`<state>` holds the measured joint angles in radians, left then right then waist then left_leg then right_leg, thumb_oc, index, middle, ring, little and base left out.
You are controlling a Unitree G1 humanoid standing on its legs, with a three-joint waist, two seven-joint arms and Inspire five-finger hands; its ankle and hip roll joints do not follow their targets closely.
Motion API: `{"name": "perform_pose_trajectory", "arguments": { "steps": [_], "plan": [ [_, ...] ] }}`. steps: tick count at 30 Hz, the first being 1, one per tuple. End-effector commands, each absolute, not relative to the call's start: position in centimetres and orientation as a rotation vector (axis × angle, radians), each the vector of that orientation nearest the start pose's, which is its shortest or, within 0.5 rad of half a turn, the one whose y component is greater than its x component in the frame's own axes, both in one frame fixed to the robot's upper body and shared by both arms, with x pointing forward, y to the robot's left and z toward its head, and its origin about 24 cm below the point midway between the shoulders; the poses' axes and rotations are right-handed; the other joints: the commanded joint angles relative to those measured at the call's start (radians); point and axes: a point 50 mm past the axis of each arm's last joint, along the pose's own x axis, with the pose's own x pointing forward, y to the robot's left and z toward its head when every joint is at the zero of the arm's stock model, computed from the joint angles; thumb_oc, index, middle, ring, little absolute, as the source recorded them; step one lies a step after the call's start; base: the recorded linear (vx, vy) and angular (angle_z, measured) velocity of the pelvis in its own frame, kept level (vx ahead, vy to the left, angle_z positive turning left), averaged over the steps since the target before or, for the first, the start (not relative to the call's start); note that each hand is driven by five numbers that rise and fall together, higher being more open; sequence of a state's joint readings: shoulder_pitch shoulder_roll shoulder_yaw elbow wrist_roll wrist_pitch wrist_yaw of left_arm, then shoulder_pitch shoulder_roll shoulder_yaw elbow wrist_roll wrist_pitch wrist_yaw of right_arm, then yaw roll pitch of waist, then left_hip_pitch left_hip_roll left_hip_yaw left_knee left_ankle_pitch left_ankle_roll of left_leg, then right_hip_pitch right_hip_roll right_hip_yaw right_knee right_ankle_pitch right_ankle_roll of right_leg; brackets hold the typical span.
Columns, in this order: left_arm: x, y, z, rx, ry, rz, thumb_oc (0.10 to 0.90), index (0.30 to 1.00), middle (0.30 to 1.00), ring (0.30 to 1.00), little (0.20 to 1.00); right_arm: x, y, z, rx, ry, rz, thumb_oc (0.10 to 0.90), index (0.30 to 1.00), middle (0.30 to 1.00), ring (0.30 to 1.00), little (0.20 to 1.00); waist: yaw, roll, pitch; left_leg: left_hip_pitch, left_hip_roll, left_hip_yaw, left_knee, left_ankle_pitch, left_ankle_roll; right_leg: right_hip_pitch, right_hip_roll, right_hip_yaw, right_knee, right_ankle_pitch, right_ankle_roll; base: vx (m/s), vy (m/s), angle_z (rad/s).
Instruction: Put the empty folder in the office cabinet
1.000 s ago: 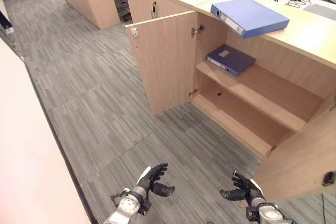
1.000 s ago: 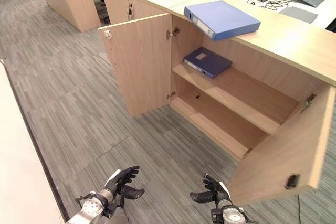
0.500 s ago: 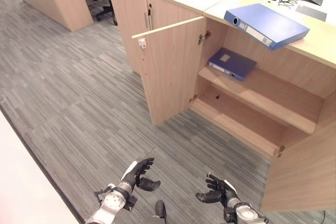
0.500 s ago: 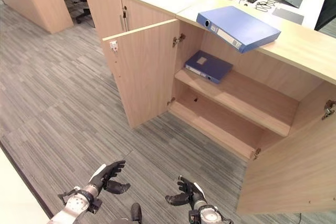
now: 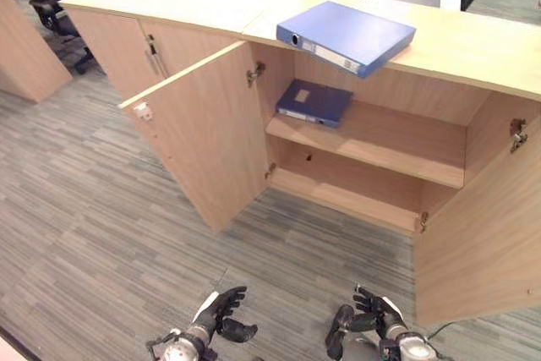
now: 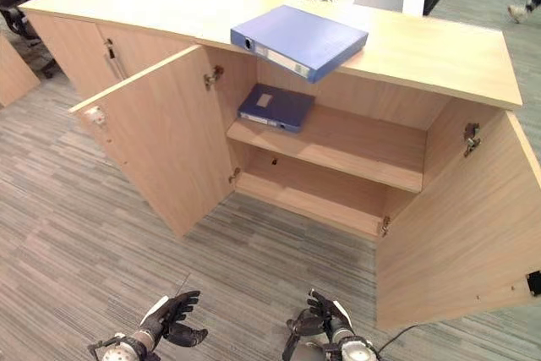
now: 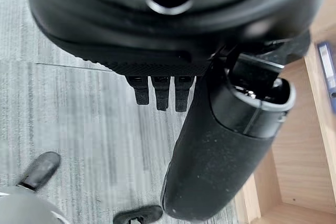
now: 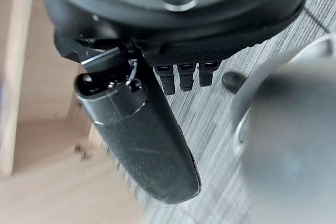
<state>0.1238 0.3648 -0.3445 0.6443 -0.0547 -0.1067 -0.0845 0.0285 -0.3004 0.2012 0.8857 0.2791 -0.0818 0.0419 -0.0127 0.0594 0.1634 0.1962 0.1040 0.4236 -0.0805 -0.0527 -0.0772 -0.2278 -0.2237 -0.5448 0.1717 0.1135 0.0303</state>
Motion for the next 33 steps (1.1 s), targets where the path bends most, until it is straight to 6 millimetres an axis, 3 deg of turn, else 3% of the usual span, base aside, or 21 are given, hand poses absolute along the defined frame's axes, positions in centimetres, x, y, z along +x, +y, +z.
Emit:
{"name": "perform_pose_trajectory", "arguments": {
  "steps": [1, 3, 4, 6, 7, 9, 10, 11, 12, 13, 15, 17, 18, 20, 21, 25, 28, 29, 30, 31, 33],
  "plan": [
    [19.9, 19.9, -6.9, 0.358, 0.477, -0.301, 0.8, 0.9, 0.9, 0.9, 0.9, 18.1, -22.8, -10.8, -0.089, 0.716, -0.044, 0.8, 0.9, 0.9, 0.9, 0.9, -0.007, -0.018, 0.032, 0.109, -0.022, -0.073, 0.063, -0.149, -0.003, -0.026, -0.168, 0.074, -0.157, 0.059, 0.216, 0.37, -0.152, -0.3],
    [19.8, 19.7, -7.1, 0.354, 0.483, -0.306, 0.8, 0.9, 0.9, 0.9, 0.9, 17.6, -23.1, -11.1, -0.084, 0.738, -0.055, 0.8, 0.9, 0.9, 0.9, 0.9, -0.021, -0.014, 0.028, 0.141, -0.021, -0.063, 0.067, -0.165, -0.016, -0.031, -0.186, 0.064, -0.176, 0.081, 0.221, 0.27, -0.14, -0.32],
    [20.1, 19.5, -7.1, 0.351, 0.481, -0.311, 0.8, 0.9, 0.9, 0.9, 0.9, 17.2, -23.5, -11.2, -0.082, 0.749, -0.068, 0.8, 0.9, 0.9, 0.9, 0.9, -0.038, -0.028, 0.026, 0.147, -0.03, -0.053, 0.071, -0.159, -0.028, -0.026, -0.204, 0.053, -0.184, 0.101, 0.218, 0.33, -0.196, -0.1],
    [20.1, 19.0, -7.3, 0.341, 0.484, -0.318, 0.8, 0.9, 0.9, 0.9, 0.9, 16.5, -24.1, -11.4, -0.076, 0.766, -0.09, 0.8, 0.9, 0.9, 0.9, 0.9, -0.052, -0.031, 0.01, 0.157, -0.027, -0.064, 0.081, -0.167, -0.044, -0.001, -0.208, 0.063, -0.191, 0.13, 0.224, 0.38, -0.228, 0.21],
    [20.3, 18.3, -7.5, 0.33, 0.484, -0.326, 0.8, 0.9, 0.9, 0.9, 0.9, 16.0, -24.8, -11.5, -0.074, 0.774, -0.115, 0.8, 0.9, 0.9, 0.9, 0.9, -0.081, -0.016, 0.004, 0.157, 0.008, -0.085, 0.115, -0.145, -0.072, 0.007, -0.188, 0.094, -0.18, 0.135, 0.216, 0.41, -0.284, 0.22],
    [20.4, 17.9, -7.6, 0.318, 0.482, -0.326, 0.8, 0.9, 0.9, 0.9, 0.9, 15.9, -25.2, -11.4, -0.071, 0.774, -0.126, 0.8, 0.9, 0.9, 0.9, 0.9, -0.098, -0.004, 0.004, 0.146, 0.034, -0.099, 0.138, -0.122, -0.085, 0.006, -0.174, 0.109, -0.164, 0.128, 0.209, 0.3, -0.253, 0.21],
    [20.7, 17.5, -7.5, 0.29, 0.473, -0.317, 0.8, 0.9, 0.9, 0.9, 0.9, 15.5, -26.0, -11.4, -0.071, 0.778, -0.154, 0.8, 0.9, 0.9, 0.9, 0.9, -0.127, 0.018, 0.008, 0.14, 0.081, -0.122, 0.168, -0.029, -0.118, -0.013, -0.141, 0.143, -0.114, 0.101, 0.187, 0.22, -0.197, 0.3],
    [20.7, 17.5, -7.5, 0.289, 0.473, -0.317, 0.8, 0.9, 0.9, 0.9, 0.9, 15.5, -26.0, -11.3, -0.072, 0.778, -0.155, 0.8, 0.9, 0.9, 0.9, 0.9, -0.128, 0.02, 0.007, 0.139, 0.084, -0.122, 0.167, -0.027, -0.12, -0.014, -0.139, 0.141, -0.111, 0.098, 0.186, 0.39, -0.37, 0.29],
    [20.9, 17.1, -7.6, 0.274, 0.472, -0.319, 0.8, 0.9, 0.9, 0.9, 0.9, 15.3, -26.2, -11.4, -0.077, 0.78, -0.159, 0.8, 0.9, 0.9, 0.9, 0.9, -0.138, 0.033, 0.004, 0.129, 0.123, -0.138, 0.192, 0.091, -0.147, -0.016, -0.099, 0.154, -0.075, 0.057, 0.152, 0.17, -0.193, 0.14],
    [20.9, 17.1, -7.5, 0.274, 0.471, -0.319, 0.8, 0.9, 0.9, 0.9, 0.9, 15.3, -26.2, -11.3, -0.076, 0.779, -0.158, 0.8, 0.9, 0.9, 0.9, 0.9, -0.142, 0.031, 0.001, 0.125, 0.122, -0.142, 0.188, 0.098, -0.148, -0.018, -0.101, 0.15, -0.075, 0.057, 0.15, 0.27, -0.275, 0.12],
    [21.0, 16.8, -7.6, 0.261, 0.473, -0.32, 0.8, 0.9, 0.9, 0.9, 0.9, 15.3, -26.3, -11.1, -0.088, 0.767, -0.145, 0.8, 0.9, 0.9, 0.9, 0.9, -0.149, 0.039, -0.005, 0.126, 0.159, -0.161, 0.205, 0.209, -0.159, -0.012, -0.049, 0.154, -0.052, 0.003, 0.112, 0.27, -0.294, -0.08],
    [21.1, 16.4, -7.6, 0.263, 0.472, -0.335, 0.8, 0.9, 0.9, 0.9, 0.9, 15.5, -26.3, -10.9, -0.097, 0.757, -0.129, 0.8, 0.9, 0.9, 0.9, 0.9, -0.156, 0.037, -0.009, 0.109, 0.194, -0.17, 0.274, 0.281, -0.155, 0.009, 0.002, 0.168, -0.049, -0.049, 0.073, 0.39, -0.427, -0.23],
    [21.1, 16.1, -7.6, 0.265, 0.472, -0.345, 0.8, 0.9, 0.9, 0.9, 0.9, 15.7, -26.3, -10.7, -0.109, 0.746, -0.119, 0.8, 0.9, 0.9, 0.9, 0.9, -0.151, 0.022, -0.008, 0.079, 0.223, -0.169, 0.394, 0.339, -0.144, 0.052, 0.046, 0.187, -0.061, -0.096, 0.036, 0.35, -0.374, -0.29],
    [21.2, 16.1, -7.6, 0.267, 0.471, -0.343, 0.8, 0.9, 0.9, 0.9, 0.9, 15.8, -26.2, -10.7, -0.118, 0.741, -0.108, 0.8, 0.9, 0.9, 0.9, 0.9, -0.147, 0.009, -0.009, 0.072, 0.23, -0.156, 0.444, 0.357, -0.14, 0.077, 0.064, 0.187, -0.07, -0.111, 0.018, 0.43, -0.395, -0.32],
    [21.2, 16.1, -7.6, 0.262, 0.472, -0.336, 0.8, 0.9, 0.9, 0.9, 0.9, 15.9, -26.2, -10.7, -0.124, 0.75, -0.102, 0.8, 0.9, 0.9, 0.9, 0.9, -0.13, -0.019, -0.006, 0.052, 0.246, -0.126, 0.534, 0.361, -0.136, 0.116, 0.079, 0.19, -0.081, -0.139, -0.002, 0.43, -0.359, -0.36],
    [21.2, 16.3, -7.5, 0.255, 0.468, -0.328, 0.8, 0.9, 0.9, 0.9, 0.9, 16.2, -25.8, -10.8, -0.132, 0.754, -0.082, 0.8, 0.9, 0.9, 0.9, 0.9, -0.092, -0.044, 0.001, -0.011, 0.268, -0.066, 0.564, 0.319, -0.12, 0.17, 0.092, 0.2, -0.107, -0.163, 0.005, 0.34, -0.176, -0.84],
    [20.6, 16.6, -7.9, 0.259, 0.489, -0.322, 0.8, 0.9, 0.9, 0.9, 0.9, 16.3, -25.8, -10.8, -0.168, 0.763, -0.057, 0.8, 0.9, 0.9, 0.9, 0.9, -0.038, -0.049, 0.01, -0.153, 0.226, -0.09, 0.461, 0.221, -0.096, 0.268, 0.111, 0.276, -0.166, -0.186, 0.036, 0.35, 0.015, -0.61],
    [20.6, 16.6, -7.8, 0.259, 0.489, -0.322, 0.8, 0.9, 0.9, 0.9, 0.9, 16.3, -25.8, -10.8, -0.168, 0.763, -0.057, 0.8, 0.9, 0.9, 0.9, 0.9, -0.037, -0.051, 0.009, -0.154, 0.223, -0.087, 0.457, 0.223, -0.093, 0.266, 0.108, 0.277, -0.168, -0.182, 0.037, 0.19, 0.071, -0.75],
    [20.4, 16.6, -8.0, 0.263, 0.496, -0.325, 0.8, 0.9, 0.9, 0.9, 0.9, 16.3, -25.8, -10.8, -0.169, 0.762, -0.053, 0.8, 0.9, 0.9, 0.9, 0.9, -0.028, -0.047, 0.016, -0.181, 0.204, -0.117, 0.406, 0.2, -0.094, 0.288, 0.108, 0.299, -0.175, -0.19, 0.047, 0.28, 0.138, -0.6],
    [20.1, 16.4, -8.4, 0.268, 0.512, -0.33, 0.8, 0.9, 0.9, 0.9, 0.9, 15.9, -25.9, -11.0, -0.178, 0.779, -0.051, 0.8, 0.9, 0.9, 0.9, 0.9, -0.015, -0.034, 0.026, -0.209, 0.153, -0.188, 0.267, 0.175, -0.092, 0.321, 0.104, 0.337, -0.186, -0.205, 0.059, 0.38, 0.159, -0.39],
    [20.2, 16.5, -8.5, 0.273, 0.514, -0.323, 0.8, 0.9, 0.9, 0.9, 0.9, 15.8, -26.0, -11.0, -0.186, 0.781, -0.051, 0.8, 0.9, 0.9, 0.9, 0.9, -0.008, -0.031, 0.031, -0.235, 0.127, -0.222, 0.209, 0.171, -0.089, 0.339, 0.102, 0.352, -0.198, -0.211, 0.066, 0.29, 0.1, -0.48]
  ]
}}
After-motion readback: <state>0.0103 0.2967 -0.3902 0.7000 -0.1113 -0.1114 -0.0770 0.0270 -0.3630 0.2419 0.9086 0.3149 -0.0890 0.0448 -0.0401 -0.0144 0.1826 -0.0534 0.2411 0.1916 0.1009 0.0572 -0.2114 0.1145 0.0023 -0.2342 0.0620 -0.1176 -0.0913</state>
